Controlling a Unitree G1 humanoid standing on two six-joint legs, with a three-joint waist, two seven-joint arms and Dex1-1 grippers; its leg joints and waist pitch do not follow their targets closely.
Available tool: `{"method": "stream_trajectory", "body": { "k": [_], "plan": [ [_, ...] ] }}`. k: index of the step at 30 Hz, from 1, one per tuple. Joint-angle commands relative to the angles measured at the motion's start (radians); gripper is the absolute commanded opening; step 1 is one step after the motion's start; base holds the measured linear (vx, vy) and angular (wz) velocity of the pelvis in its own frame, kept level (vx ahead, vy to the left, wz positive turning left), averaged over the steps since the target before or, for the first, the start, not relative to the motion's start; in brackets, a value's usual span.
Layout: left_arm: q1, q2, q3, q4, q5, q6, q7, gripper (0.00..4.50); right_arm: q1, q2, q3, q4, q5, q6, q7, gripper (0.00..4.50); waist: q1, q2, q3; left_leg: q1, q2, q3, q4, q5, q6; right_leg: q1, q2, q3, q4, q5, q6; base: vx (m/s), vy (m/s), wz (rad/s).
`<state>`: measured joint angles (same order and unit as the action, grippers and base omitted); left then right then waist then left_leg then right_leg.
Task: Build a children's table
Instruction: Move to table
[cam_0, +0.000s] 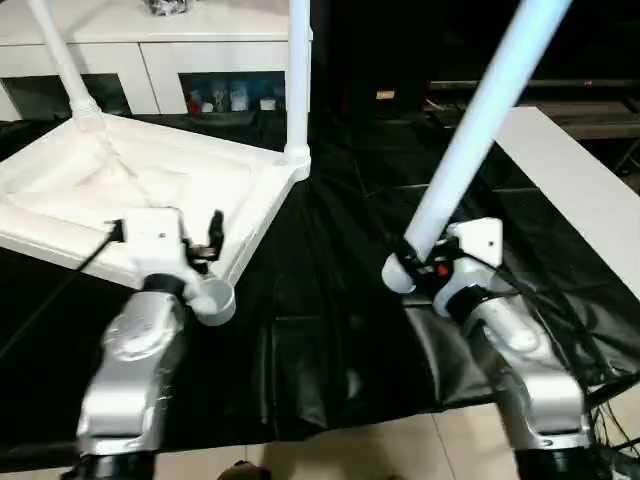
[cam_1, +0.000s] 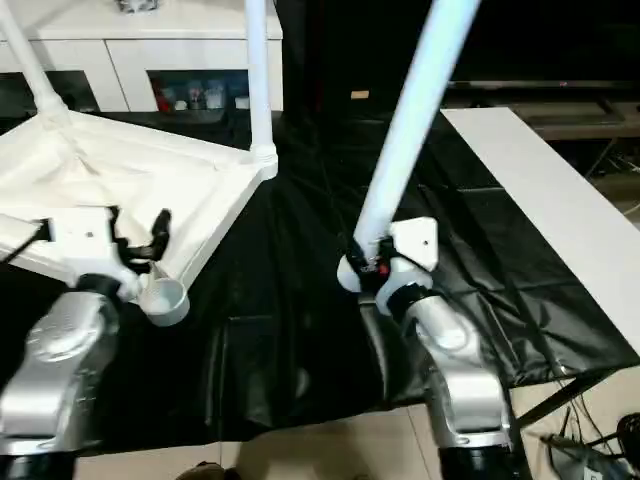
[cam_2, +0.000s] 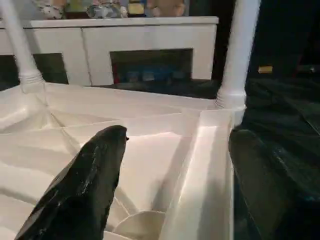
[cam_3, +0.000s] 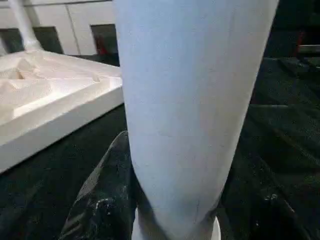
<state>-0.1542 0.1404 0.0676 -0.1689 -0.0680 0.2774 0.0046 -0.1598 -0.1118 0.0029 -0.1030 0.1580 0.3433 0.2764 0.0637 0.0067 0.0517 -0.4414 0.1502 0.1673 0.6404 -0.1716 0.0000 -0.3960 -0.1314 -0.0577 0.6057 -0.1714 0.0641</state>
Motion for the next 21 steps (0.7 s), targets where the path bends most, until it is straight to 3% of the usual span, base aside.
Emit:
{"method": "stream_trajectory", "body": {
  "k": [1, 2, 3, 4, 5, 6, 7, 8, 9, 10, 11, 12, 13, 14, 15, 16, 17, 18, 19, 20, 21],
  "plan": [
    [-0.001, 0.004, 0.007, 0.017, 0.025, -0.019, 0.023, 3.70, -0.012, 0.009, 0.005, -0.012, -0.013, -0.015, -0.010, 1.84, 0.007, 0.016, -0.056, -0.012, 0.059, -0.067, -0.079, -0.203, 0.167, 0.069, -0.123, 0.017, -0.138, -0.590, -0.141, 0.008, 0.146, 0.17],
    [-0.004, 0.007, -0.006, 0.023, 0.030, -0.027, 0.012, 3.70, -0.016, 0.012, 0.008, -0.009, -0.005, -0.015, -0.004, 1.84, -0.004, 0.028, -0.057, 0.016, 0.043, -0.059, -0.105, -0.237, 0.171, 0.059, -0.069, -0.014, -0.115, -0.554, -0.142, 0.008, 0.146, 0.17],
    [-0.006, 0.004, -0.008, 0.030, 0.032, -0.036, 0.018, 3.70, -0.017, 0.007, 0.014, -0.004, -0.007, -0.023, -0.005, 1.84, -0.020, 0.039, -0.062, 0.046, 0.031, -0.060, -0.131, -0.239, 0.194, 0.048, -0.007, -0.042, -0.079, -0.479, -0.144, 0.018, 0.165, 0.25],
    [-0.006, 0.004, -0.008, 0.030, 0.032, -0.037, 0.018, 3.70, -0.018, 0.007, 0.015, -0.004, -0.007, -0.023, -0.005, 1.84, -0.049, 0.056, -0.066, 0.097, 0.020, -0.083, -0.153, -0.172, 0.272, 0.024, 0.073, -0.072, 0.003, -0.300, -0.143, 0.008, 0.162, 0.35],
    [-0.009, 0.003, -0.010, 0.042, 0.035, -0.052, 0.023, 3.70, -0.020, 0.000, 0.024, 0.006, -0.004, -0.035, -0.001, 1.84, -0.056, 0.057, -0.059, 0.102, 0.027, -0.085, -0.172, -0.141, 0.322, -0.004, 0.107, -0.082, 0.095, -0.208, -0.101, 0.008, 0.162, 0.35],
    [-0.010, 0.003, -0.012, 0.050, 0.043, -0.061, 0.029, 3.70, -0.022, -0.006, 0.032, 0.018, -0.005, -0.048, 0.008, 1.84, -0.057, 0.028, -0.056, 0.098, 0.055, -0.115, -0.174, -0.123, 0.376, -0.015, 0.081, -0.062, 0.111, -0.181, -0.052, -0.020, 0.117, 0.36],
    [-0.009, 0.003, -0.012, 0.051, 0.044, -0.064, 0.030, 3.70, -0.023, -0.007, 0.034, 0.021, -0.006, -0.052, 0.010, 1.84, -0.050, 0.026, -0.051, 0.086, 0.057, -0.115, -0.184, -0.146, 0.372, -0.012, 0.067, -0.052, 0.109, -0.183, -0.042, -0.064, 0.070, 0.30],
    [-0.007, 0.001, -0.012, 0.053, 0.046, -0.066, 0.030, 3.70, -0.023, -0.005, 0.034, 0.023, -0.007, -0.055, 0.012, 1.84, -0.040, -0.008, -0.058, 0.062, 0.032, -0.108, -0.184, -0.265, 0.289, 0.000, 0.014, 0.004, 0.051, -0.177, -0.035, -0.064, 0.070, 0.30],
    [-0.005, -0.001, -0.014, 0.051, 0.051, -0.066, 0.029, 3.70, -0.024, -0.003, 0.033, 0.025, -0.008, -0.056, 0.014, 1.84, -0.031, -0.054, -0.073, 0.000, 0.004, -0.093, -0.094, -0.310, 0.216, 0.050, -0.133, 0.087, -0.032, -0.144, -0.009, -0.099, 0.055, 0.39],
    [-0.003, -0.003, -0.015, 0.049, 0.056, -0.069, 0.029, 3.70, -0.026, -0.001, 0.032, 0.028, -0.011, -0.059, 0.017, 1.84, -0.017, -0.052, -0.065, -0.028, -0.015, -0.140, 0.163, -0.254, 0.069, 0.026, -0.319, 0.158, -0.136, -0.166, -0.004, -0.123, 0.126, 0.27],
    [-0.002, -0.006, -0.016, 0.047, 0.060, -0.068, 0.030, 3.70, -0.029, 0.000, 0.032, 0.032, -0.013, -0.061, 0.021, 1.84, -0.027, -0.019, -0.066, -0.049, -0.004, -0.178, 0.210, -0.246, -0.024, 0.043, -0.339, 0.144, -0.124, -0.231, -0.027, -0.123, 0.126, 0.27],
    [-0.002, -0.008, -0.016, 0.048, 0.062, -0.071, 0.031, 3.70, -0.031, 0.001, 0.033, 0.035, -0.015, -0.063, 0.023, 1.84, -0.045, -0.035, -0.040, -0.063, -0.021, -0.164, 0.228, -0.247, -0.171, 0.062, -0.264, -0.015, -0.118, -0.397, -0.037, -0.123, 0.228, -0.12],
    [0.000, -0.009, -0.020, 0.046, 0.071, -0.072, 0.036, 3.70, -0.033, 0.002, 0.032, 0.037, -0.016, -0.064, 0.024, 1.84, -0.048, -0.032, -0.030, 0.015, -0.001, -0.132, 0.174, -0.258, -0.175, 0.068, -0.231, -0.091, -0.147, -0.625, -0.145, -0.079, 0.289, -0.20],
    [0.001, -0.008, -0.022, 0.045, 0.076, -0.072, 0.039, 3.70, -0.034, 0.003, 0.032, 0.039, -0.016, -0.065, 0.023, 1.84, -0.061, 0.014, -0.031, 0.047, 0.025, -0.125, 0.053, -0.318, -0.099, 0.123, -0.151, -0.175, -0.120, -0.701, -0.201, -0.079, 0.289, -0.20],
    [0.002, -0.009, -0.032, 0.044, 0.095, -0.077, 0.051, 3.70, -0.036, 0.002, 0.036, 0.044, -0.015, -0.072, 0.022, 1.84, -0.110, 0.077, -0.031, 0.058, 0.012, -0.186, -0.110, -0.520, -0.048, 0.086, 0.041, -0.166, 0.044, -0.409, -0.157, -0.070, 0.293, 0.28],
    [0.002, -0.008, -0.039, 0.045, 0.100, -0.083, 0.050, 3.70, -0.037, 0.001, 0.038, 0.049, -0.014, -0.076, 0.021, 1.84, -0.134, 0.067, -0.044, 0.086, 0.034, -0.218, -0.117, -0.530, -0.039, 0.064, 0.061, -0.135, 0.082, -0.248, -0.159, -0.071, 0.259, 0.48],
    [0.002, -0.008, -0.039, 0.045, 0.100, -0.083, 0.050, 3.70, -0.037, 0.001, 0.038, 0.049, -0.014, -0.076, 0.021, 1.84, -0.135, 0.081, -0.040, 0.085, 0.033, -0.248, -0.125, -0.533, -0.057, 0.067, 0.065, -0.113, 0.091, -0.162, -0.152, -0.071, 0.259, 0.48],
    [0.000, -0.011, -0.045, 0.042, 0.105, -0.076, 0.053, 3.70, -0.037, -0.002, 0.040, 0.054, -0.013, -0.082, 0.020, 1.84, -0.136, 0.083, -0.035, 0.098, 0.049, -0.318, -0.120, -0.454, -0.127, 0.060, 0.051, -0.053, 0.064, -0.075, -0.142, -0.062, 0.226, 0.26],
    [-0.005, -0.013, -0.052, 0.043, 0.113, -0.075, 0.056, 3.70, -0.039, -0.003, 0.040, 0.058, -0.013, -0.087, 0.019, 1.84, -0.130, 0.083, -0.034, 0.098, 0.042, -0.354, -0.136, -0.432, -0.156, 0.071, 0.051, -0.038, 0.060, -0.089, -0.140, -0.062, 0.164, 0.24],
    [-0.009, -0.017, -0.059, 0.044, 0.123, -0.071, 0.063, 3.70, -0.040, -0.004, 0.039, 0.061, -0.013, -0.091, 0.018, 1.84, -0.142, 0.061, -0.040, 0.109, 0.040, -0.419, -0.157, -0.348, -0.158, 0.080, 0.048, -0.007, 0.061, -0.144, -0.142, -0.062, 0.164, 0.24],
    [-0.009, -0.017, -0.059, 0.044, 0.123, -0.071, 0.063, 3.70, -0.040, -0.004, 0.039, 0.061, -0.013, -0.091, 0.018, 1.84, -0.143, 0.058, -0.043, 0.116, 0.030, -0.440, -0.164, -0.313, -0.162, 0.084, 0.055, 0.001, 0.062, -0.181, -0.153, -0.080, 0.128, 0.31]
  ]
}}
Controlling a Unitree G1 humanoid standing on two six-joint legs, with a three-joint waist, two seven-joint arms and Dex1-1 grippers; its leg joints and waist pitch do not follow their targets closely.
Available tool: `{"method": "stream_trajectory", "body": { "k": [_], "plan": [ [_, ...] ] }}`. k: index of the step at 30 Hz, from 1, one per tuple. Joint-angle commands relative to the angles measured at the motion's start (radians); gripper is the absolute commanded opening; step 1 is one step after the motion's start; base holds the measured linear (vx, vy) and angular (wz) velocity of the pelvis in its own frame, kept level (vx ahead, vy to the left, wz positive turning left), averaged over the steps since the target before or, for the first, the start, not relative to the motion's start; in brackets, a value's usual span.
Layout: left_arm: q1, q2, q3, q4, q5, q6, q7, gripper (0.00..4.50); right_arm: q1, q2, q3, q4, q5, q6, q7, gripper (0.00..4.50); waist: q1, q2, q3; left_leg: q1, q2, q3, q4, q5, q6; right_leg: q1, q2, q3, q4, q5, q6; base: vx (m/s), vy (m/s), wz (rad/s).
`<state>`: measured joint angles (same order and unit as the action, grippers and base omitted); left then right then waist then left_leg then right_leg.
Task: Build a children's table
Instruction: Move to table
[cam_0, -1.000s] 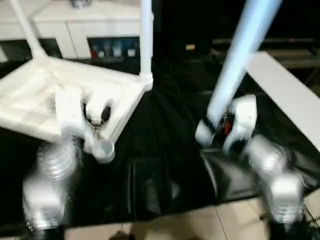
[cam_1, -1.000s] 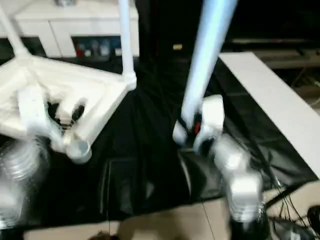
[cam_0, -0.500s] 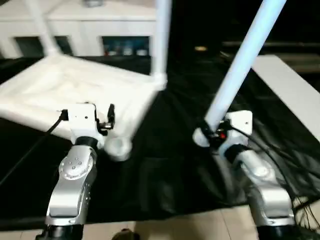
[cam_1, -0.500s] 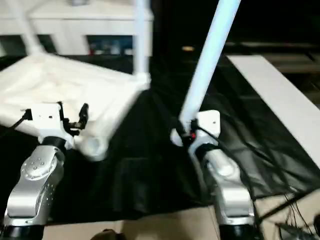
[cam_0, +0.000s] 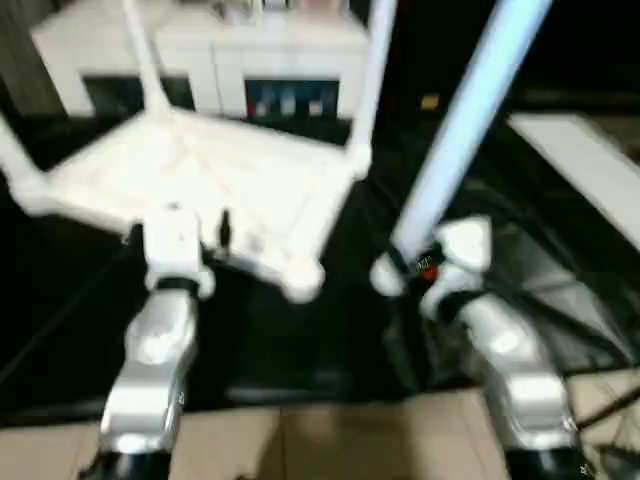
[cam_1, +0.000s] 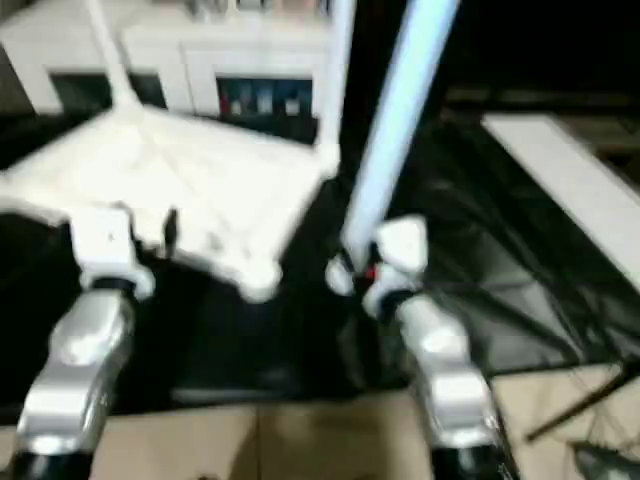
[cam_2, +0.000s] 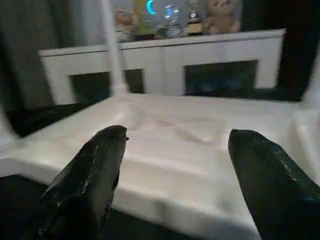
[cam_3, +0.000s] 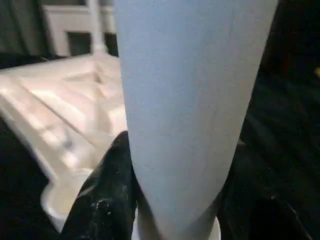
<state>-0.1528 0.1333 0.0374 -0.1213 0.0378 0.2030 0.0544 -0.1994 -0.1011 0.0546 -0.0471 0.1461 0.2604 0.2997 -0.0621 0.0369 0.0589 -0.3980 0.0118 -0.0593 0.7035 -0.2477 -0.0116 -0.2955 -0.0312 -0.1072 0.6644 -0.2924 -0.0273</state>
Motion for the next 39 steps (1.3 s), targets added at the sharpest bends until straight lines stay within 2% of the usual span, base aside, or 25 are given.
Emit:
{"method": "stream_trajectory", "body": {
  "k": [1, 5, 7, 8, 9, 11, 13, 15, 16, 18, 20, 21, 22, 25, 26, 27, 28, 29, 32, 34, 35, 36, 37, 38, 39],
  "plan": [
    [-0.015, -0.012, -0.034, -0.001, 0.026, 0.006, 0.018, 3.70, -0.001, -0.015, -0.015, 0.007, -0.001, -0.011, -0.006, 1.84, -0.017, 0.026, -0.060, 0.096, 0.147, -0.252, -0.247, -0.247, -0.137, -0.022, -0.018, 0.068, 0.021, -0.145, -0.071, -0.095, 0.076, 0.50],
    [-0.022, -0.017, -0.034, 0.003, 0.039, 0.008, 0.027, 3.70, -0.005, -0.012, -0.021, 0.016, -0.004, -0.018, -0.006, 1.84, -0.006, 0.005, -0.077, 0.068, 0.019, -0.278, -0.300, -0.413, -0.175, -0.003, -0.001, 0.131, -0.011, -0.196, -0.172, -0.093, -0.024, 0.53],
    [-0.026, -0.021, -0.029, 0.006, 0.041, 0.010, 0.034, 3.70, -0.006, -0.011, -0.023, 0.021, -0.005, -0.021, -0.007, 1.84, 0.028, -0.045, -0.093, -0.058, -0.039, -0.142, -0.158, -0.401, -0.072, 0.077, -0.118, 0.182, -0.148, -0.198, -0.395, -0.109, -0.206, 0.47],
    [-0.031, -0.029, -0.019, 0.011, 0.035, 0.014, 0.042, 3.70, -0.006, -0.008, -0.028, 0.023, 0.001, -0.023, -0.009, 1.84, 0.069, -0.028, -0.083, -0.040, 0.002, 0.057, 0.058, -0.249, -0.036, 0.060, -0.178, 0.203, -0.206, -0.070, -0.534, -0.116, -0.228, 0.49],
    [-0.037, -0.030, -0.013, 0.015, 0.029, 0.019, 0.039, 3.70, -0.005, -0.004, -0.033, 0.021, 0.008, -0.019, -0.011, 1.84, 0.066, -0.046, -0.042, -0.081, 0.056, 0.103, 0.087, -0.120, -0.009, 0.039, -0.174, 0.171, -0.175, 0.065, -0.452, -0.111, -0.187, 0.23],
    [-0.047, -0.026, -0.007, 0.022, 0.024, 0.030, 0.032, 3.70, -0.003, 0.000, -0.037, 0.016, 0.020, -0.007, -0.012, 1.84, 0.098, -0.050, -0.052, -0.034, 0.082, 0.136, 0.036, -0.100, 0.013, 0.024, -0.135, 0.170, -0.179, -0.018, -0.286, -0.106, -0.168, -0.02],
    [-0.051, -0.022, -0.006, 0.026, 0.022, 0.037, 0.026, 3.70, -0.001, 0.002, -0.038, 0.013, 0.026, 0.001, -0.012, 1.84, 0.123, -0.023, -0.083, -0.023, 0.144, 0.117, -0.080, 0.037, 0.085, 0.057, -0.086, 0.157, -0.131, 0.099, -0.085, -0.031, -0.104, 0.07],
    [-0.055, -0.017, -0.002, 0.031, -0.001, 0.038, -0.004, 3.70, 0.002, 0.007, -0.037, 0.007, 0.034, 0.008, -0.010, 1.84, 0.103, 0.003, -0.107, 0.079, 0.324, 0.030, -0.133, 0.202, 0.229, -0.039, -0.109, 0.118, -0.032, 0.243, -0.009, -0.023, -0.066, 0.11],
    [-0.055, -0.016, -0.002, 0.031, -0.003, 0.037, -0.008, 3.70, 0.003, 0.009, -0.038, 0.006, 0.036, 0.009, -0.010, 1.84, 0.087, -0.001, -0.099, 0.078, 0.334, 0.012, -0.133, 0.313, 0.324, -0.066, -0.154, 0.138, -0.010, 0.221, -0.016, -0.029, -0.059, 0.02],
    [-0.055, -0.012, -0.006, 0.030, -0.005, 0.029, -0.029, 3.70, 0.005, 0.010, -0.027, 0.001, 0.041, 0.017, 0.003, 1.84, 0.111, -0.015, -0.078, 0.015, 0.222, 0.102, -0.113, 0.100, 0.234, -0.015, -0.166, 0.147, -0.072, 0.187, -0.080, -0.015, -0.030, 0.01],
    [-0.056, -0.012, -0.008, 0.028, -0.002, 0.033, -0.036, 3.70, 0.003, 0.009, -0.017, 0.004, 0.035, 0.015, 0.007, 1.84, 0.134, -0.020, -0.047, 0.037, 0.201, 0.151, -0.139, -0.235, 0.044, 0.015, -0.135, 0.134, -0.134, -0.300, -0.123, -0.052, -0.010, 0.02],
    [-0.057, -0.010, -0.008, 0.025, -0.001, 0.037, -0.038, 3.70, 0.000, 0.010, -0.011, 0.010, 0.029, 0.012, 0.007, 1.84, 0.149, -0.035, -0.042, -0.011, 0.178, 0.143, -0.151, -0.291, 0.070, 0.070, -0.154, 0.088, -0.162, -0.499, -0.112, 0.000, 0.000, 0.00],
    [-0.057, -0.010, -0.008, 0.025, -0.001, 0.037, -0.038, 3.70, 0.000, 0.010, -0.010, 0.010, 0.029, 0.012, 0.007, 1.84, 0.149, -0.008, -0.044, 0.005, 0.177, 0.146, -0.148, -0.314, 0.081, 0.073, -0.167, 0.075, -0.175, -0.586, -0.098, -0.016, 0.020, 0.29],
    [-0.059, -0.004, -0.007, 0.023, -0.003, 0.037, -0.040, 3.70, -0.002, 0.010, -0.004, 0.011, 0.020, 0.011, 0.008, 1.84, 0.125, -0.009, -0.030, -0.006, 0.177, 0.159, -0.105, -0.268, 0.092, 0.131, -0.206, -0.009, -0.251, -0.772, -0.047, 0.026, 0.054, 0.45],
    [-0.059, -0.001, -0.007, 0.024, -0.006, 0.037, -0.041, 3.70, -0.002, 0.018, -0.009, 0.009, 0.029, 0.016, 0.006, 1.84, 0.098, 0.040, -0.045, 0.114, 0.219, 0.144, -0.164, -0.393, 0.018, 0.076, -0.101, -0.021, -0.207, -0.563, -0.054, 0.063, 0.077, 0.56],
    [-0.059, -0.001, -0.007, 0.024, -0.006, 0.037, -0.041, 3.70, -0.002, 0.018, -0.009, 0.009, 0.029, 0.016, 0.006, 1.84, 0.098, 0.040, -0.045, 0.114, 0.219, 0.144, -0.164, -0.393, 0.018, 0.076, -0.101, -0.021, -0.207, -0.563, -0.054, 0.112, 0.065, 0.53],
    [-0.057, 0.001, -0.006, 0.025, -0.006, 0.039, -0.046, 3.70, -0.004, 0.019, -0.009, 0.009, 0.037, 0.021, 0.007, 1.84, 0.062, 0.038, -0.054, 0.196, 0.298, 0.045, -0.242, -0.654, -0.014, 0.007, -0.037, -0.004, -0.043, -0.260, -0.061, 0.138, 0.067, 0.24],
    [-0.056, 0.001, -0.007, 0.025, -0.005, 0.039, -0.046, 3.70, -0.004, 0.018, -0.008, 0.009, 0.036, 0.021, 0.008, 1.84, 0.055, 0.028, -0.061, 0.210, 0.302, 0.019, -0.234, -0.599, 0.083, -0.068, -0.034, 0.026, 0.046, -0.068, 0.028, 0.138, 0.067, 0.24],
    [-0.055, -0.001, -0.007, 0.023, -0.004, 0.040, -0.053, 3.70, -0.006, 0.014, -0.006, 0.007, 0.041, 0.023, 0.013, 1.84, 0.051, 0.020, -0.055, 0.187, 0.273, 0.064, -0.233, -0.488, 0.196, -0.103, -0.038, 0.030, 0.067, 0.019, 0.048, 0.138, 0.048, 0.04],
    [-0.055, 0.003, -0.013, 0.019, -0.003, 0.039, -0.062, 3.70, -0.008, 0.016, -0.014, -0.005, 0.054, 0.028, 0.014, 1.84, 0.040, -0.012, -0.055, 0.169, 0.218, 0.133, -0.232, -0.415, 0.222, -0.106, -0.066, 0.043, -0.015, 0.145, 0.008, 0.114, -0.023, 0.01],
    [-0.055, 0.004, -0.013, 0.019, -0.003, 0.039, -0.062, 3.70, -0.009, 0.017, -0.015, -0.007, 0.056, 0.029, 0.014, 1.84, 0.051, -0.062, -0.058, 0.125, 0.154, 0.180, -0.204, -0.456, 0.182, -0.042, -0.099, 0.100, -0.094, 0.039, -0.001, 0.120, -0.052, 0.00],
    [-0.054, 0.006, -0.019, 0.016, -0.005, 0.039, -0.070, 3.70, -0.004, 0.015, -0.023, -0.023, 0.066, 0.034, 0.014, 1.84, 0.093, -0.106, -0.063, 0.108, 0.075, 0.218, -0.039, -0.314, 0.150, -0.005, -0.155, 0.205, -0.202, -0.520, -0.021, 0.143, -0.121, 0.13],
    [-0.054, 0.008, -0.022, 0.014, -0.007, 0.039, -0.076, 3.70, 0.000, 0.015, -0.031, -0.034, 0.074, 0.043, 0.014, 1.84, 0.099, -0.088, -0.065, 0.075, 0.079, 0.192, -0.001, -0.216, 0.149, 0.037, -0.215, 0.247, -0.208, -0.650, -0.074, 0.168, -0.111, 0.05],
    [-0.054, 0.011, -0.026, 0.014, -0.011, 0.036, -0.085, 3.70, 0.005, 0.017, -0.045, -0.047, 0.085, 0.062, 0.007, 1.84, 0.111, -0.081, -0.068, 0.002, 0.090, 0.154, 0.039, -0.093, 0.103, 0.085, -0.218, 0.244, -0.182, -0.658, -0.107, 0.168, -0.111, 0.05],
    [-0.054, 0.010, -0.027, 0.014, -0.014, 0.035, -0.090, 3.70, 0.008, 0.016, -0.050, -0.052, 0.089, 0.065, 0.004, 1.84, 0.110, -0.082, -0.065, -0.015, 0.091, 0.146, 0.045, -0.069, 0.083, 0.090, -0.208, 0.235, -0.174, -0.611, -0.113, 0.181, -0.060, -0.09]
  ]
}}
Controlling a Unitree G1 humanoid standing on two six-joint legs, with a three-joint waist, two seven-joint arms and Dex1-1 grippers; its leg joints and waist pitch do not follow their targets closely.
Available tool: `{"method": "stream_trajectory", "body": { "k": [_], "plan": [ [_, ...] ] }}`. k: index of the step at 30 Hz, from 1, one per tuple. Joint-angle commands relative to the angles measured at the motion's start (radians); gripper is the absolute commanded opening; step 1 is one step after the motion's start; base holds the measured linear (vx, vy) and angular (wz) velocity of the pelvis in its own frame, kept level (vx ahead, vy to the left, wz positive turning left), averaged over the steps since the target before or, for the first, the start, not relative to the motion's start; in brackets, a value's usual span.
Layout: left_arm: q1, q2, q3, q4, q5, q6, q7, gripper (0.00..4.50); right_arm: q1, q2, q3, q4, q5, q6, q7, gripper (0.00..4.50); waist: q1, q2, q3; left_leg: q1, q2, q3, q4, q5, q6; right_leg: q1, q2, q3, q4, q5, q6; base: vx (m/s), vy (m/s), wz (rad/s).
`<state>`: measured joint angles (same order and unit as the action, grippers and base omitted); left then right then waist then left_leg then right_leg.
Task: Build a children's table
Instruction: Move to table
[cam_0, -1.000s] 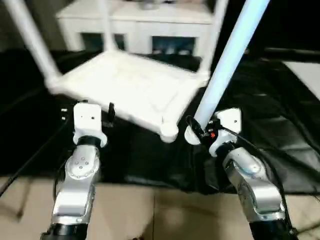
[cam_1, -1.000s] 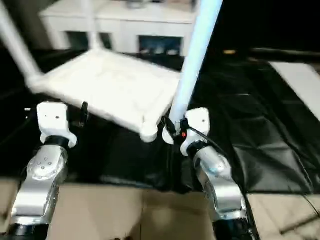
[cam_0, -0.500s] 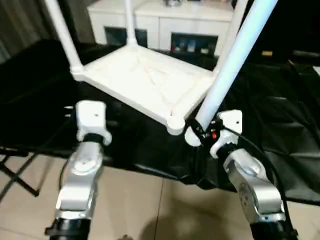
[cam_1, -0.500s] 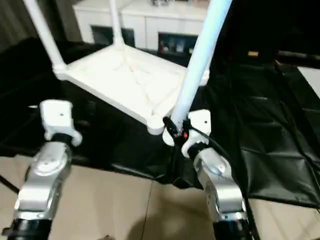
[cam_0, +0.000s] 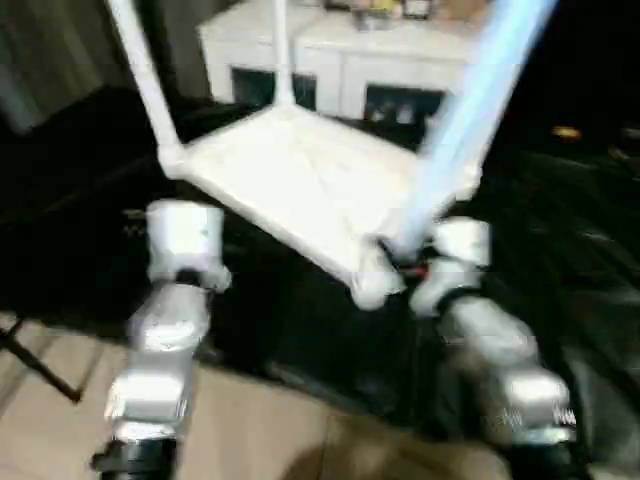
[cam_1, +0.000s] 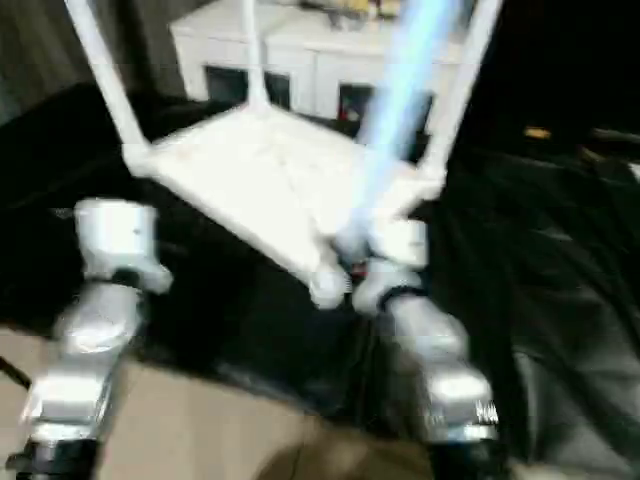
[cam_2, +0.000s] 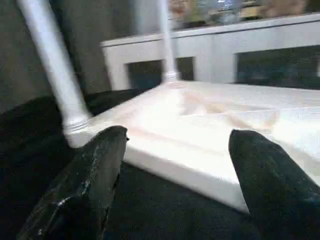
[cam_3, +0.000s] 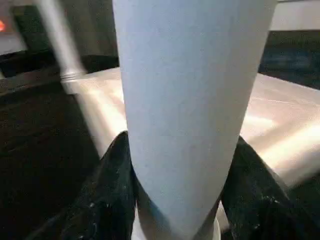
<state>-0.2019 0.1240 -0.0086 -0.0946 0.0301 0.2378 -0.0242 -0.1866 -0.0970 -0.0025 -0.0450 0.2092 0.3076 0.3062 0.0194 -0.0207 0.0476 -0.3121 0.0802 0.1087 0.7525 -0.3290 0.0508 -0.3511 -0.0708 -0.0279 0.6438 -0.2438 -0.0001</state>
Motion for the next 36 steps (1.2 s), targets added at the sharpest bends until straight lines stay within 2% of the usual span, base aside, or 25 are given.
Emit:
{"method": "stream_trajectory", "body": {
  "k": [1, 2, 3, 4, 5, 7, 8, 9, 10, 11, 12, 13, 14, 15, 16, 17, 18, 19, 20, 21, 22, 24, 26, 30, 36],
  "plan": [
    [-0.004, 0.018, 0.017, -0.014, -0.012, -0.002, -0.020, 3.70, 0.000, 0.010, -0.002, -0.063, 0.033, 0.023, -0.009, 1.84, 0.034, -0.012, -0.054, -0.113, 0.032, -0.031, -0.004, 0.054, -0.005, 0.143, -0.161, 0.142, -0.154, -0.535, -0.220, 0.168, -0.028, -0.05],
    [-0.002, 0.018, 0.011, -0.015, -0.012, -0.007, -0.030, 3.70, 0.007, 0.006, -0.011, -0.075, 0.041, 0.029, -0.014, 1.84, 0.040, 0.006, -0.049, -0.124, 0.050, -0.034, -0.031, 0.123, -0.016, 0.137, -0.143, 0.101, -0.158, -0.442, -0.283, 0.168, -0.028, -0.05],
    [-0.002, 0.018, 0.011, -0.016, -0.012, -0.007, -0.030, 3.70, 0.007, 0.005, -0.011, -0.076, 0.042, 0.029, -0.014, 1.84, 0.030, 0.042, -0.052, -0.060, 0.057, -0.024, -0.079, 0.104, -0.084, 0.083, -0.060, 0.129, -0.157, -0.462, -0.262, 0.148, 0.020, -0.10],
    [0.001, 0.016, 0.000, -0.022, -0.016, -0.009, -0.050, 3.70, 0.018, -0.002, -0.020, -0.099, 0.052, 0.038, -0.017, 1.84, 0.019, 0.069, -0.040, 0.004, 0.104, -0.008, -0.193, 0.053, -0.168, 0.047, 0.021, 0.053, -0.135, -0.414, -0.156, 0.130, 0.111, -0.43],
    [0.002, 0.015, -0.005, -0.026, -0.020, -0.007, -0.059, 3.70, 0.022, -0.005, -0.023, -0.109, 0.054, 0.042, -0.018, 1.84, -0.014, 0.094, -0.039, 0.082, 0.225, -0.089, -0.266, -0.269, -0.203, -0.038, 0.040, 0.012, 0.004, -0.307, -0.079, 0.130, 0.111, -0.43],
    [0.005, 0.017, -0.021, -0.029, -0.022, -0.013, -0.074, 3.70, 0.032, -0.009, -0.027, -0.131, 0.053, 0.046, -0.023, 1.84, 0.001, 0.084, -0.054, 0.131, 0.274, -0.091, -0.284, -0.376, -0.205, -0.067, 0.003, -0.009, 0.070, -0.164, -0.044, 0.184, 0.101, -0.53],
    [0.009, 0.018, -0.037, -0.035, -0.027, -0.013, -0.090, 3.70, 0.039, -0.002, -0.043, -0.149, 0.051, 0.056, -0.035, 1.84, -0.005, 0.055, -0.045, 0.095, 0.232, -0.092, -0.294, -0.294, -0.062, -0.066, -0.014, -0.035, 0.079, -0.012, -0.005, 0.196, 0.073, -0.49],
    [0.012, 0.018, -0.045, -0.039, -0.033, -0.012, -0.103, 3.70, 0.041, -0.002, -0.046, -0.156, 0.050, 0.057, -0.037, 1.84, -0.029, 0.061, -0.053, 0.116, 0.177, -0.060, -0.271, -0.237, 0.081, -0.075, -0.029, -0.039, 0.022, 0.072, -0.034, 0.176, 0.037, -0.37],
    [0.014, 0.018, -0.050, -0.042, -0.037, -0.011, -0.110, 3.70, 0.043, -0.003, -0.047, -0.160, 0.050, 0.058, -0.037, 1.84, -0.037, 0.039, -0.060, 0.114, 0.146, -0.033, -0.248, -0.206, 0.117, -0.061, -0.044, -0.031, -0.018, 0.114, -0.060, 0.205, -0.029, -0.08],
    [0.017, 0.018, -0.054, -0.046, -0.042, -0.011, -0.118, 3.70, 0.045, -0.003, -0.048, -0.164, 0.051, 0.064, -0.040, 1.84, -0.015, -0.022, -0.083, -0.008, 0.026, 0.045, -0.161, -0.157, 0.135, 0.088, -0.071, 0.054, -0.084, 0.116, -0.144, 0.205, -0.029, -0.08],
    [0.020, 0.014, -0.053, -0.049, -0.049, -0.022, -0.125, 3.70, 0.046, -0.005, -0.048, -0.167, 0.052, 0.068, -0.044, 1.84, 0.012, -0.003, -0.085, -0.059, 0.004, 0.040, -0.083, -0.111, 0.124, 0.148, -0.178, 0.143, -0.114, 0.120, -0.238, 0.187, 0.014, 0.13],
    [0.023, 0.014, -0.056, -0.054, -0.056, -0.021, -0.135, 3.70, 0.047, -0.008, -0.048, -0.170, 0.051, 0.070, -0.047, 1.84, 0.023, -0.023, -0.091, -0.101, 0.028, 0.011, -0.043, -0.027, 0.105, 0.176, -0.204, 0.174, -0.117, 0.216, -0.309, 0.168, 0.054, 0.15],
    [0.029, 0.020, -0.066, -0.060, -0.060, -0.026, -0.153, 3.70, 0.048, -0.011, -0.050, -0.173, 0.054, 0.072, -0.048, 1.84, 0.031, -0.017, -0.092, -0.135, 0.057, -0.028, -0.048, 0.206, -0.005, 0.158, -0.158, 0.135, -0.041, 0.791, -0.369, 0.168, 0.054, 0.15],
    [0.030, 0.022, -0.068, -0.061, -0.060, -0.028, -0.158, 3.70, 0.048, -0.012, -0.050, -0.174, 0.054, 0.073, -0.049, 1.84, 0.025, -0.012, -0.095, -0.147, 0.064, -0.034, -0.079, 0.293, -0.009, 0.155, -0.136, 0.113, -0.011, 0.974, -0.354, 0.060, -0.003, 0.02],
    [0.035, 0.027, -0.077, -0.065, -0.061, -0.031, -0.171, 3.70, 0.048, -0.015, -0.052, -0.176, 0.055, 0.074, -0.048, 1.84, 0.032, 0.034, -0.098, -0.131, 0.072, -0.026, -0.160, 0.506, -0.003, 0.125, -0.047, 0.036, 0.030, 1.077, -0.253, -0.103, -0.018, -0.11],
    [0.045, 0.035, -0.089, -0.074, -0.085, -0.028, -0.214, 3.70, 0.048, -0.021, -0.054, -0.180, 0.059, 0.076, -0.045, 1.84, 0.011, 0.070, -0.101, -0.071, 0.117, -0.060, -0.139, 0.790, 0.103, 0.041, 0.014, -0.011, 0.055, 0.851, -0.112, -0.103, -0.018, -0.11],
    [0.050, 0.040, -0.092, -0.076, -0.101, -0.027, -0.242, 3.70, 0.049, -0.027, -0.053, -0.183, 0.062, 0.078, -0.039, 1.84, 0.001, 0.082, -0.104, 0.002, 0.212, -0.130, -0.135, 1.029, 0.183, -0.032, -0.035, 0.022, 0.041, 0.404, -0.044, -0.060, -0.012, -0.20],
    [0.056, 0.048, -0.092, -0.078, -0.124, -0.028, -0.275, 3.70, 0.049, -0.033, -0.051, -0.185, 0.061, 0.077, -0.031, 1.84, 0.004, 0.072, -0.099, 0.002, 0.221, -0.129, -0.139, 1.037, 0.188, -0.043, -0.059, 0.042, 0.015, 0.295, -0.030, 0.000, 0.000, 0.00],
    [0.059, 0.055, -0.092, -0.080, -0.145, -0.027, -0.304, 3.70, 0.049, -0.038, -0.050, -0.187, 0.060, 0.078, -0.023, 1.84, 0.016, 0.059, -0.091, -0.023, 0.178, -0.095, -0.145, 0.879, 0.150, -0.024, -0.066, 0.048, -0.019, 0.247, -0.052, 0.000, 0.000, 0.00],
    [0.060, 0.069, -0.089, -0.084, -0.183, -0.017, -0.354, 3.70, 0.049, -0.045, -0.047, -0.189, 0.063, 0.082, -0.009, 1.84, 0.031, 0.040, -0.082, -0.072, 0.112, -0.034, -0.154, 0.605, 0.075, 0.016, -0.064, 0.044, -0.037, 0.278, -0.101, 0.000, 0.000, 0.00],
    [0.058, 0.080, -0.087, -0.084, -0.205, -0.005, -0.385, 3.70, 0.048, -0.053, -0.043, -0.190, 0.066, 0.085, 0.003, 1.84, 0.041, 0.030, -0.075, -0.084, 0.103, -0.017, -0.167, 0.445, 0.037, 0.024, -0.066, 0.046, -0.049, 0.251, -0.112, -0.057, 0.039, -0.05],
    [0.039, 0.113, -0.085, -0.073, -0.239, 0.004, -0.452, 3.98, 0.042, -0.076, -0.033, -0.185, 0.062, 0.088, 0.028, 1.84, 0.043, 0.027, -0.059, -0.060, 0.124, 0.007, -0.207, -0.007, -0.061, 0.016, -0.059, 0.047, -0.076, -0.017, -0.159, -0.077, 0.030, 0.00],
    [0.024, 0.136, -0.093, -0.064, -0.252, 0.011, -0.497, 4.05, 0.036, -0.087, -0.029, -0.179, 0.066, 0.095, 0.045, 1.84, 0.031, 0.037, -0.045, -0.052, 0.133, 0.010, -0.233, -0.196, -0.126, 0.003, -0.050, 0.045, -0.085, -0.227, -0.153, -0.108, 0.012, 0.02],
    [-0.036, 0.210, -0.132, -0.007, -0.260, 0.023, -0.642, 4.46, 0.006, -0.129, -0.014, -0.152, 0.077, 0.097, 0.109, 1.84, 0.024, 0.033, -0.040, -0.036, 0.134, 0.007, -0.242, -0.353, -0.196, -0.013, -0.058, 0.048, -0.105, -0.389, -0.096, -0.105, 0.025, -0.08],
    [-0.223, 0.349, -0.268, 0.231, -0.170, -0.037, -0.932, 4.48, -0.041, -0.247, 0.006, -0.098, 0.107, 0.097, 0.290, 1.84, 0.023, 0.025, -0.044, -0.044, 0.131, 0.017, -0.245, -0.286, -0.176, -0.014, -0.065, 0.052, -0.108, -0.349, -0.094, -0.057, 0.017, -0.07]
  ]
}}
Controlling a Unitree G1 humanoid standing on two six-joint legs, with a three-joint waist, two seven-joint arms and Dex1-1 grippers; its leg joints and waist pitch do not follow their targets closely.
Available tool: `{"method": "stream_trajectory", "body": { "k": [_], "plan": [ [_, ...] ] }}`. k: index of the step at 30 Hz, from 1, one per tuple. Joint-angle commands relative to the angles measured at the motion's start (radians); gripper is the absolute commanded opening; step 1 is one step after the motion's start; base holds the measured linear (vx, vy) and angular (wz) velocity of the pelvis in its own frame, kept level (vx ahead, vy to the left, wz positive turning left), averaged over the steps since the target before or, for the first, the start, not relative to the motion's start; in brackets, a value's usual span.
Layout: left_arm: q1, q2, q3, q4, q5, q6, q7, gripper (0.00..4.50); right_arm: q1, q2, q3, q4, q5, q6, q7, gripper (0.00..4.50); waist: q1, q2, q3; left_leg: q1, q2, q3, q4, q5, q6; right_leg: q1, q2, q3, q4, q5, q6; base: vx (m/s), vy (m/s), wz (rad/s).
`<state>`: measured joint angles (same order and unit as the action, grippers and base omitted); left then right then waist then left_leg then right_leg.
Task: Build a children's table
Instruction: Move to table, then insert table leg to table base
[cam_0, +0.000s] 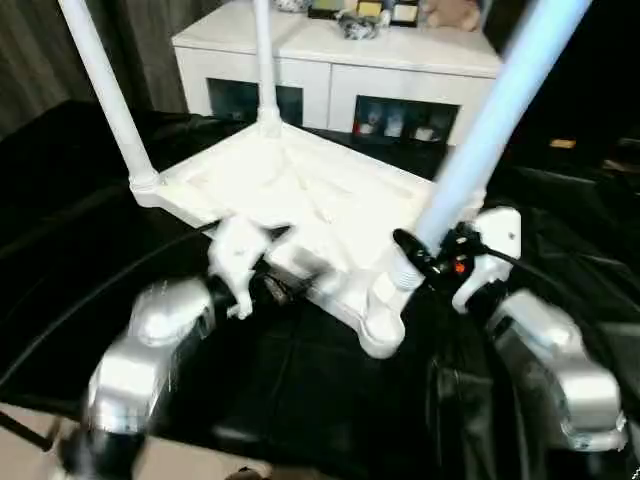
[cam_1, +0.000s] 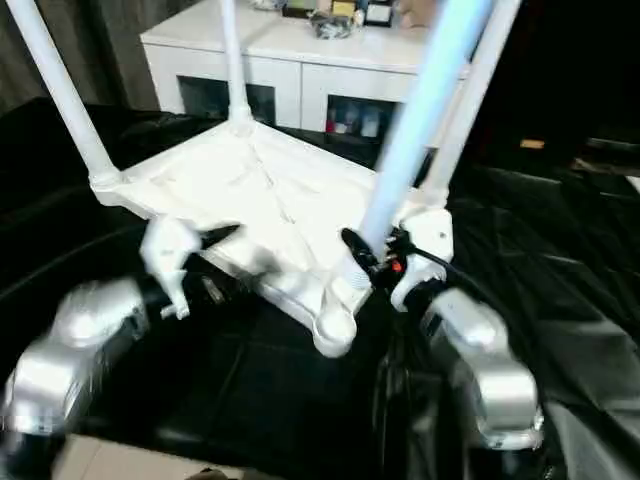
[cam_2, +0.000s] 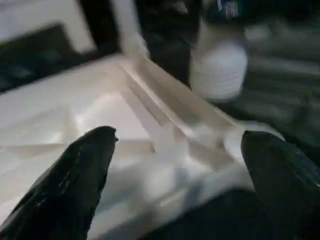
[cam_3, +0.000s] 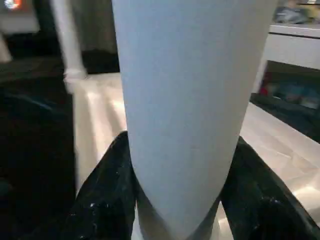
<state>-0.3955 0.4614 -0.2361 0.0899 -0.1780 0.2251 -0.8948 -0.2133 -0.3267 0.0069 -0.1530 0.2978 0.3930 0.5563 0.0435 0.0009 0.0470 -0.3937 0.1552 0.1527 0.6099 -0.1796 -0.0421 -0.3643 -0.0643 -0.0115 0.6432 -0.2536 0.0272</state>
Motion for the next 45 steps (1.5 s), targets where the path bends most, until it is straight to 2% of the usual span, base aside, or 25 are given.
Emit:
{"method": "stream_trajectory", "body": {
  "k": [1, 3, 5, 6, 10, 11, 12, 13, 14, 15, 16, 17, 18, 19, 21, 26, 28, 32, 33, 34, 36, 38, 40, 41, 45],
  "plan": [
    [-0.035, 0.013, -0.044, 0.055, 0.044, -0.028, -0.065, 4.48, -0.015, -0.020, -0.003, 0.010, 0.019, 0.011, 0.044, 1.84, -0.002, 0.004, -0.044, 0.035, 0.058, -0.027, -0.102, -0.422, -0.080, 0.001, -0.073, 0.036, -0.107, -0.325, -0.130, 0.000, 0.000, 0.00],
    [-0.143, 0.036, -0.109, 0.213, 0.146, -0.126, -0.120, 4.48, -0.020, -0.061, -0.005, 0.023, 0.027, 0.006, 0.105, 1.84, -0.001, 0.001, -0.050, 0.035, 0.058, -0.024, -0.099, -0.402, -0.067, 0.002, -0.071, 0.034, -0.105, -0.301, -0.131, 0.000, 0.000, 0.00],
    [-0.239, 0.020, -0.143, 0.360, 0.222, -0.223, -0.103, 4.48, -0.020, -0.082, -0.009, 0.032, 0.022, -0.007, 0.121, 1.84, 0.001, 0.008, -0.051, 0.035, 0.059, -0.019, -0.096, -0.386, -0.061, 0.000, -0.075, 0.032, -0.107, -0.302, -0.140, 0.000, 0.000, 0.00],
    [-0.266, 0.014, -0.153, 0.400, 0.238, -0.244, -0.102, 4.48, -0.020, -0.086, -0.013, 0.034, 0.023, -0.008, 0.120, 1.84, 0.000, 0.005, -0.051, 0.036, 0.061, -0.017, -0.097, -0.387, -0.062, 0.000, -0.078, 0.032, -0.108, -0.304, -0.147, 0.000, 0.000, 0.00],
    [-0.351, -0.012, -0.192, 0.533, 0.260, -0.300, -0.131, 4.48, -0.005, -0.099, -0.022, 0.029, 0.031, -0.012, 0.124, 1.84, -0.002, 0.016, -0.056, 0.030, 0.062, -0.017, -0.096, -0.363, -0.056, 0.005, -0.081, 0.029, -0.101, -0.228, -0.191, 0.000, 0.000, 0.00],
    [-0.367, -0.020, -0.201, 0.559, 0.264, -0.311, -0.143, 4.48, 0.005, -0.102, -0.021, 0.019, 0.033, -0.010, 0.128, 1.84, -0.002, 0.012, -0.057, 0.028, 0.063, -0.015, -0.095, -0.349, -0.051, 0.008, -0.081, 0.029, -0.100, -0.202, -0.199, 0.000, 0.000, 0.00],
    [-0.384, -0.028, -0.206, 0.593, 0.271, -0.332, -0.153, 4.48, 0.010, -0.105, -0.020, 0.015, 0.033, -0.011, 0.134, 1.84, -0.002, 0.013, -0.061, 0.023, 0.062, -0.011, -0.091, -0.291, -0.026, 0.014, -0.079, 0.028, -0.095, -0.109, -0.221, 0.000, 0.000, 0.00],
    [-0.406, -0.035, -0.222, 0.635, 0.286, -0.356, -0.177, 4.48, 0.022, -0.108, -0.019, 0.001, 0.036, -0.008, 0.141, 1.84, 0.000, 0.028, -0.064, 0.024, 0.063, -0.013, -0.088, -0.272, -0.021, 0.016, -0.080, 0.027, -0.090, -0.074, -0.231, 0.053, 0.006, -0.04],
    [-0.414, -0.038, -0.229, 0.652, 0.292, -0.366, -0.186, 4.48, 0.026, -0.109, -0.019, -0.004, 0.037, -0.008, 0.143, 1.84, -0.003, 0.025, -0.064, 0.023, 0.061, -0.009, -0.088, -0.256, -0.012, 0.016, -0.077, 0.027, -0.093, -0.042, -0.235, 0.053, 0.006, -0.04],
    [-0.436, -0.052, -0.235, 0.707, 0.297, -0.386, -0.240, 4.48, 0.036, -0.112, -0.017, -0.015, 0.040, -0.004, 0.150, 1.84, -0.003, 0.020, -0.070, 0.022, 0.061, -0.009, -0.083, -0.221, 0.007, 0.025, -0.076, 0.023, -0.082, 0.065, -0.263, 0.059, 0.008, -0.05],
    [-0.445, -0.058, -0.239, 0.729, 0.300, -0.400, -0.263, 4.48, 0.041, -0.116, -0.015, -0.022, 0.043, -0.002, 0.157, 1.84, 0.000, 0.036, -0.075, 0.025, 0.061, -0.010, -0.080, -0.198, 0.013, 0.027, -0.078, 0.021, -0.074, 0.112, -0.273, 0.061, 0.015, -0.06],
    [-0.452, -0.063, -0.241, 0.745, 0.303, -0.411, -0.272, 4.31, 0.043, -0.119, -0.014, -0.024, 0.045, -0.002, 0.160, 1.84, -0.002, 0.031, -0.075, 0.025, 0.062, -0.008, -0.078, -0.178, 0.028, 0.026, -0.076, 0.021, -0.077, 0.152, -0.280, 0.061, 0.015, -0.06],
    [-0.471, -0.068, -0.257, 0.777, 0.322, -0.435, -0.293, 4.31, 0.048, -0.125, -0.012, -0.030, 0.044, -0.003, 0.164, 1.84, 0.000, 0.027, -0.081, 0.018, 0.059, -0.005, -0.068, -0.107, 0.077, 0.032, -0.077, 0.020, -0.067, 0.262, -0.302, 0.055, 0.019, -0.04],
    [-0.482, -0.072, -0.264, 0.798, 0.332, -0.452, -0.296, 4.31, 0.050, -0.127, -0.012, -0.032, 0.045, -0.002, 0.166, 1.84, 0.000, 0.035, -0.082, 0.018, 0.059, -0.004, -0.065, -0.099, 0.088, 0.031, -0.079, 0.020, -0.064, 0.277, -0.309, 0.000, 0.000, 0.00],
    [-0.513, -0.080, -0.285, 0.848, 0.361, -0.493, -0.291, 4.04, 0.053, -0.131, -0.014, -0.039, 0.050, 0.001, 0.170, 1.84, 0.001, 0.040, -0.078, 0.021, 0.062, -0.003, -0.067, -0.123, 0.104, 0.029, -0.081, 0.019, -0.070, 0.250, -0.322, 0.000, 0.000, 0.00],
    [-0.561, -0.096, -0.300, 0.936, 0.395, -0.545, -0.314, 3.53, 0.064, -0.135, -0.015, -0.054, 0.053, 0.004, 0.173, 1.84, 0.002, 0.038, -0.067, 0.029, 0.069, -0.003, -0.079, -0.240, 0.062, 0.027, -0.081, 0.021, -0.083, 0.075, -0.326, 0.000, 0.000, 0.00],
    [-0.570, -0.099, -0.300, 0.952, 0.399, -0.548, -0.326, 3.42, 0.067, -0.134, -0.015, -0.056, 0.053, 0.004, 0.172, 1.84, 0.003, 0.046, -0.064, 0.031, 0.069, -0.002, -0.081, -0.262, 0.050, 0.025, -0.083, 0.023, -0.088, 0.030, -0.325, 0.000, 0.000, 0.00],
    [-0.594, -0.111, -0.310, 1.010, 0.421, -0.565, -0.348, 3.09, 0.075, -0.137, -0.007, -0.063, 0.051, 0.002, 0.175, 1.84, 0.003, 0.045, -0.061, 0.031, 0.068, -0.003, -0.085, -0.299, 0.032, 0.022, -0.084, 0.025, -0.095, -0.042, -0.313, 0.000, 0.000, 0.00],
    [-0.596, -0.117, -0.310, 1.015, 0.422, -0.568, -0.342, 2.93, 0.077, -0.138, -0.005, -0.065, 0.052, 0.003, 0.178, 1.84, 0.004, 0.046, -0.061, 0.031, 0.068, -0.002, -0.084, -0.296, 0.031, 0.022, -0.085, 0.026, -0.096, -0.047, -0.310, 0.000, 0.000, 0.00],
    [-0.600, -0.122, -0.308, 1.028, 0.425, -0.577, -0.336, 2.93, 0.079, -0.140, -0.003, -0.067, 0.053, 0.003, 0.180, 1.84, 0.006, 0.057, -0.062, 0.033, 0.070, -0.004, -0.085, -0.302, 0.026, 0.020, -0.085, 0.026, -0.095, -0.051, -0.308, 0.000, 0.000, 0.00],
    [-0.606, -0.130, -0.312, 1.047, 0.437, -0.591, -0.328, 2.72, 0.081, -0.141, -0.002, -0.071, 0.055, 0.004, 0.179, 1.84, 0.005, 0.052, -0.063, 0.031, 0.070, -0.006, -0.088, -0.310, 0.021, 0.021, -0.084, 0.025, -0.096, -0.041, -0.307, 0.000, 0.000, 0.00],
    [-0.615, -0.150, -0.314, 1.072, 0.454, -0.620, -0.298, 2.60, 0.092, -0.146, 0.004, -0.088, 0.060, 0.012, 0.188, 1.84, 0.005, 0.058, -0.063, 0.031, 0.070, -0.006, -0.087, -0.306, 0.023, 0.021, -0.084, 0.024, -0.094, -0.018, -0.310, 0.000, 0.000, 0.00],
    [-0.619, -0.156, -0.317, 1.081, 0.464, -0.631, -0.284, 2.37, 0.100, -0.149, 0.007, -0.098, 0.061, 0.016, 0.191, 1.84, 0.008, 0.055, -0.064, 0.028, 0.069, -0.004, -0.084, -0.280, 0.044, 0.026, -0.087, 0.025, -0.094, 0.007, -0.309, 0.000, 0.000, 0.00],
    [-0.624, -0.161, -0.317, 1.090, 0.473, -0.640, -0.271, 2.31, 0.107, -0.152, 0.010, -0.107, 0.062, 0.019, 0.195, 1.84, 0.009, 0.064, -0.066, 0.027, 0.068, -0.004, -0.082, -0.268, 0.049, 0.026, -0.087, 0.025, -0.093, 0.016, -0.309, 0.000, 0.000, 0.00],
    [-0.638, -0.167, -0.334, 1.115, 0.511, -0.661, -0.251, 2.02, 0.133, -0.161, 0.016, -0.129, 0.062, 0.021, 0.201, 1.84, 0.008, 0.068, -0.066, 0.026, 0.069, -0.004, -0.082, -0.256, 0.066, 0.025, -0.085, 0.023, -0.097, 0.022, -0.304, 0.000, 0.000, 0.00]
  ]
}}
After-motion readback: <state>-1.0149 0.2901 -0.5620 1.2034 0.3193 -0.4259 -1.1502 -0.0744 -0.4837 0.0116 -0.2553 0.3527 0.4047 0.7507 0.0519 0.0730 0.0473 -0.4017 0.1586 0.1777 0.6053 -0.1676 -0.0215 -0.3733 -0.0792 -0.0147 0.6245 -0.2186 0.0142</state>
